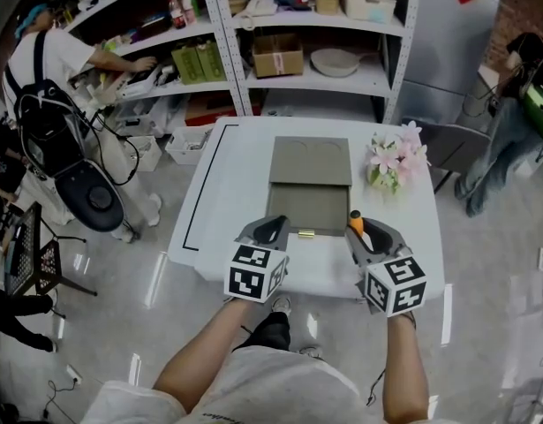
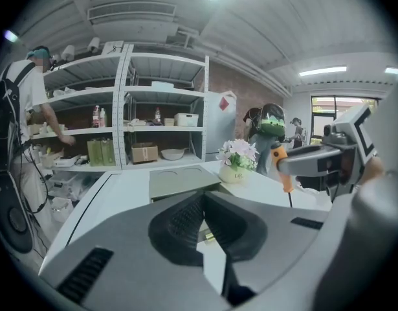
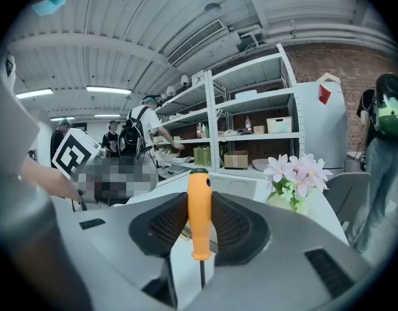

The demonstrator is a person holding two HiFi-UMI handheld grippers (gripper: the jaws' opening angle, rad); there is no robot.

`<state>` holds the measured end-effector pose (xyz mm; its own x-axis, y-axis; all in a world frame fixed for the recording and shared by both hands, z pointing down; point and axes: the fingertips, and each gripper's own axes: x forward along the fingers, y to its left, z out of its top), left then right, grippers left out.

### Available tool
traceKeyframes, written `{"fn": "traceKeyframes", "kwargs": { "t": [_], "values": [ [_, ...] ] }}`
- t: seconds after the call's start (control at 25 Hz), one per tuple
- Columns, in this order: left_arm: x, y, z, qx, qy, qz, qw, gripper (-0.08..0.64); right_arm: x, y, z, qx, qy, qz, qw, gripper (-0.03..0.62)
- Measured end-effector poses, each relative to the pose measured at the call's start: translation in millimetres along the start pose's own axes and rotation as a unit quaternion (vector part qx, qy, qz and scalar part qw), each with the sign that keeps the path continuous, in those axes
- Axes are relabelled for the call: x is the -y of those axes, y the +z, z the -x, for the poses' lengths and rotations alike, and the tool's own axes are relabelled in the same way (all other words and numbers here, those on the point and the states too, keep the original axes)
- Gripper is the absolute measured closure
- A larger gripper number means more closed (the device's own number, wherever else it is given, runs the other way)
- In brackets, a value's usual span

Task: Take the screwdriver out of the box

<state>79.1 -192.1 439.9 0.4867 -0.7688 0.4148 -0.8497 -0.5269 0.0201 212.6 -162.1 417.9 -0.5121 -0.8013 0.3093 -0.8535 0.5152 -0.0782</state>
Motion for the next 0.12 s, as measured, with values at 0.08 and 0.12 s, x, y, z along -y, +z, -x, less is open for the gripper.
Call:
{"fn": "traceKeyframes", "kwargs": {
  "t": [0.08,0.12],
  "values": [
    [0.4,0.2,-0.7,-0.001,0.000,-0.001,1.0000,0.555,0.5,0.1,-0.2,-0.001,0.001,0.000,1.000,0.477],
    [0.5,0.2,-1.0,-0.002,-0.001,-0.001,1.0000,0.554,0.8,0.1,-0.3,-0.001,0.001,0.000,1.000,0.477]
  ]
}}
